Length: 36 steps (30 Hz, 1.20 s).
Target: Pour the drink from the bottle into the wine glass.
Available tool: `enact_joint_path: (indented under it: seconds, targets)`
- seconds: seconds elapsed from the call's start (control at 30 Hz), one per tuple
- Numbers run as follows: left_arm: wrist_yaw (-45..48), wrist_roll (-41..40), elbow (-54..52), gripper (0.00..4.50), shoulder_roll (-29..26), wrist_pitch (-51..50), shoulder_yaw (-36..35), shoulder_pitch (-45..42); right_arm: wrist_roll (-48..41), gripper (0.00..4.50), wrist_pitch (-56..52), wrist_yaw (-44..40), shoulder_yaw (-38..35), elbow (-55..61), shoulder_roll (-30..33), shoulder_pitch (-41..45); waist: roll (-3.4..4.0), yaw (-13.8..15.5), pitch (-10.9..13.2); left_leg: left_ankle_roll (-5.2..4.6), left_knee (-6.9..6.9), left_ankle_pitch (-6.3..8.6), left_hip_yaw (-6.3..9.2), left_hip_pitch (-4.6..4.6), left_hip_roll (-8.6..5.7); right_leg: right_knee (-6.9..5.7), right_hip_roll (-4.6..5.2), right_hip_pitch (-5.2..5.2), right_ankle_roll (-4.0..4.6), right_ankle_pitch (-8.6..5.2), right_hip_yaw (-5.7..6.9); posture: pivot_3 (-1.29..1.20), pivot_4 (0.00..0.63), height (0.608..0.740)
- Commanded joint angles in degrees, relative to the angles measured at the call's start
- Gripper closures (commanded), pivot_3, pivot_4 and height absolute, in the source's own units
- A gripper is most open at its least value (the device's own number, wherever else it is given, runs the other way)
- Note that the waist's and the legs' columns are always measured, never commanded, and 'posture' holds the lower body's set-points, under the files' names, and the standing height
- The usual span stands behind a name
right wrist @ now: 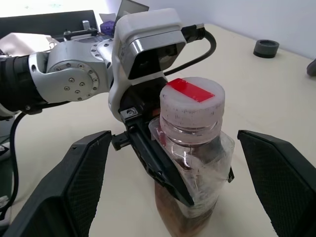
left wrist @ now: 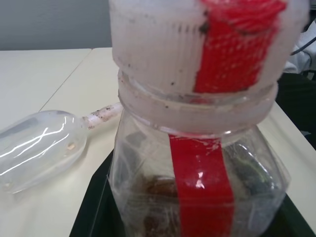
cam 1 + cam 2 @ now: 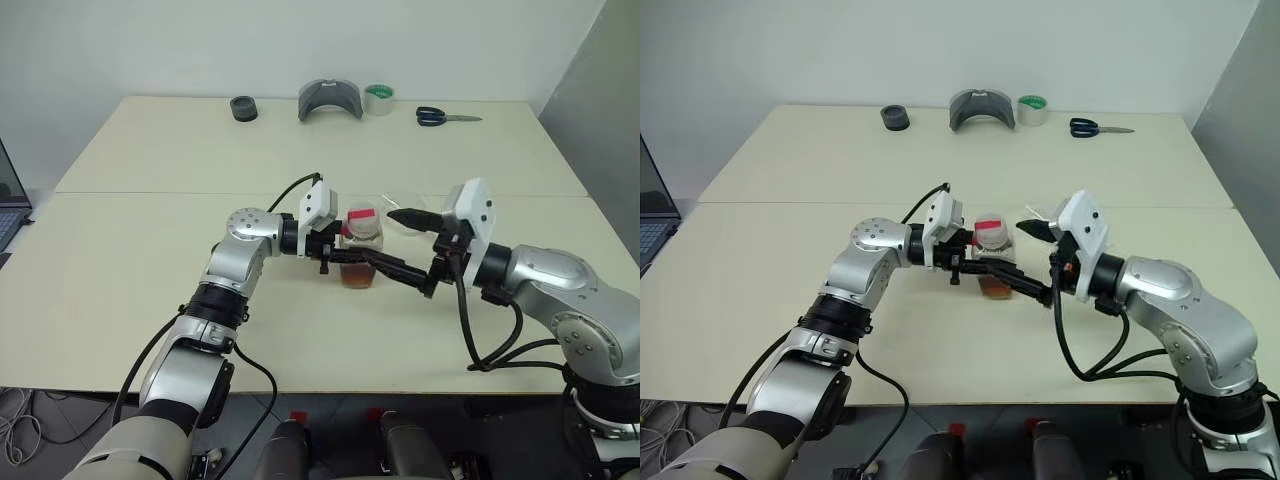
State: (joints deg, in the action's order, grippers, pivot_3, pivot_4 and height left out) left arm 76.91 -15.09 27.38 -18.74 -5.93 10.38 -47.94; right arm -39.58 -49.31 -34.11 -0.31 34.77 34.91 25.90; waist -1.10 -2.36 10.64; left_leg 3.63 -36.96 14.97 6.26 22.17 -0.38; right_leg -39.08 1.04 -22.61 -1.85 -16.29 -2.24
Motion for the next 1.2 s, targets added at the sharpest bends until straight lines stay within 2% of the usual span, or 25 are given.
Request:
enact_joint_path:
  seconds: [0.03, 0.23, 0.5, 0.97, 1.07, 1.2]
  targets:
    - [0.5, -1.1, -2.4, 2.79, -0.1, 0.1, -0.9, -0.6, -2.7, 0.0, -0.3, -0.6, -2.8, 1.4, 0.6, 1.6, 0.0, 0.0, 0.0, 0.0, 0.0, 0.0, 0.0, 0.0, 0.0, 0.0, 0.0, 0.0, 0.0, 0.0, 0.0, 0.0, 0.15, 0.74]
    - [1.0, -1.9, -2.7, 2.79, 0.4, -1.1, -1.0, -0.8, -4.7, 0.0, -2.7, 1.8, -2.5, -0.2, -0.8, 5.6, 0.0, 0.0, 0.0, 0.0, -0.01, 0.0, 0.01, 0.0, 0.01, -0.01, 0.0, 0.0, 0.0, 0.0, 0.01, 0.0, 0.15, 0.74]
    - [2.3, -2.1, -3.4, 2.79, 0.5, -2.5, -0.7, -0.6, -2.9, 0.0, -4.0, 3.9, 1.0, -3.4, -3.0, 10.2, 0.0, 0.0, 0.0, 0.0, 0.0, 0.0, 0.0, 0.01, 0.0, 0.0, 0.01, 0.0, 0.0, 0.0, 0.0, 0.0, 0.15, 0.74]
    - [2.9, -1.3, -4.3, 2.79, 0.1, -2.1, -0.2, 0.3, 2.6, 0.0, -0.6, 2.3, 4.8, -7.1, -4.3, 10.5, 0.0, 0.0, 0.0, 0.0, -0.01, 0.0, 0.01, 0.02, 0.01, 0.0, 0.0, -0.01, 0.0, 0.0, 0.01, 0.0, 0.15, 0.74]
    - [2.9, -1.2, -4.4, 2.79, 0.1, -2.0, -0.1, 0.5, 3.4, 0.59, -0.1, 2.2, 4.8, -7.2, -4.5, 10.2, 0.0, 0.0, 0.0, 0.0, -0.01, 0.0, 0.01, 0.02, 0.0, 0.0, 0.01, -0.01, 0.0, 0.0, 0.0, 0.0, 0.15, 0.74]
    - [3.1, -1.0, -4.7, 2.79, -0.1, -1.8, 0.3, 1.0, 3.7, 2.01, 0.4, 2.2, 4.6, -7.0, -5.0, 9.9, 0.0, 0.0, 0.0, 0.0, -0.01, 0.0, 0.02, 0.02, 0.01, 0.0, 0.0, -0.01, 0.0, 0.0, 0.01, 0.0, 0.15, 0.74]
